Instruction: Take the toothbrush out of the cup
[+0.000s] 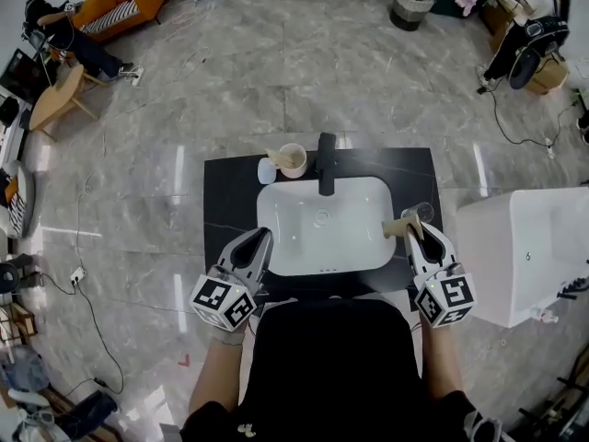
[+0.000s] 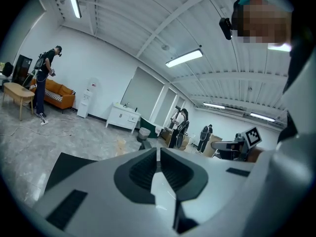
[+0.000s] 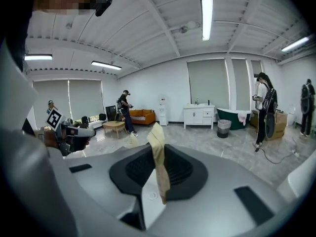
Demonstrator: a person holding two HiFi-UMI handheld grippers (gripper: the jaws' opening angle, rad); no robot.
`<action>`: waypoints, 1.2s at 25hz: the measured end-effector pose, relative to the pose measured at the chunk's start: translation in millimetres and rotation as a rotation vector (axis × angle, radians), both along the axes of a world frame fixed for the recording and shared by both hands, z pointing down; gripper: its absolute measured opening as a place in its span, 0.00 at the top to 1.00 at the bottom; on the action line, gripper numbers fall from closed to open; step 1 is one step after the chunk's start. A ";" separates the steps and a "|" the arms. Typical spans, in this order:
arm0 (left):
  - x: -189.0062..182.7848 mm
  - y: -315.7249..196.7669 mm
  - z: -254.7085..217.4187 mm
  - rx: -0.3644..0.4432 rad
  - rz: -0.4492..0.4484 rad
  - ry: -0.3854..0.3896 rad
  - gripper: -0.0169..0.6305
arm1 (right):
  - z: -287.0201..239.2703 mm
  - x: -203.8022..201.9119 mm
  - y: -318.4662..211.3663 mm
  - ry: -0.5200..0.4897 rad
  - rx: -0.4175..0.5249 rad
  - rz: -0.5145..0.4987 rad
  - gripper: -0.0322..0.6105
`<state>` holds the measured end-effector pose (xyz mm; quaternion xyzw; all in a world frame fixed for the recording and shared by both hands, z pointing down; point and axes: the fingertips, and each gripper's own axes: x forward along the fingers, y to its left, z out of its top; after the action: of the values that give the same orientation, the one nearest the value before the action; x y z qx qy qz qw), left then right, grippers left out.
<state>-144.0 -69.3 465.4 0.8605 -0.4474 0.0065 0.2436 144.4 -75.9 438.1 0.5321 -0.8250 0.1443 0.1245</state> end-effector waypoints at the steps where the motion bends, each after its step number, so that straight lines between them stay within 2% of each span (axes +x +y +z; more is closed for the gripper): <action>1: -0.4 -1.9 4.4 -0.006 0.008 -0.001 0.94 | 1.6 -3.9 3.4 -0.013 -0.007 0.003 0.84; 11: -0.1 -32.0 44.3 -0.050 0.075 -0.019 0.93 | 8.9 -20.7 36.8 -0.111 -0.071 0.095 0.84; 15: -0.9 -55.6 63.2 -0.092 0.076 -0.009 0.74 | 12.1 -18.6 48.1 -0.105 -0.095 0.140 0.84; 17: -3.5 -68.9 73.0 -0.109 0.068 -0.006 0.69 | 14.1 -16.3 53.8 -0.098 -0.106 0.168 0.84; 23: -10.1 -110.5 97.8 -0.112 0.062 -0.071 0.64 | 19.4 -6.7 72.5 -0.090 -0.127 0.260 0.84; 30: -13.4 -153.0 124.6 -0.118 0.040 -0.148 0.63 | 22.9 3.1 93.9 -0.069 -0.146 0.368 0.84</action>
<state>-157.4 -222.2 590.0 0.8506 -0.4457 0.1011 0.2600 147.5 18.0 461.0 0.6581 -0.7049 0.2423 0.1060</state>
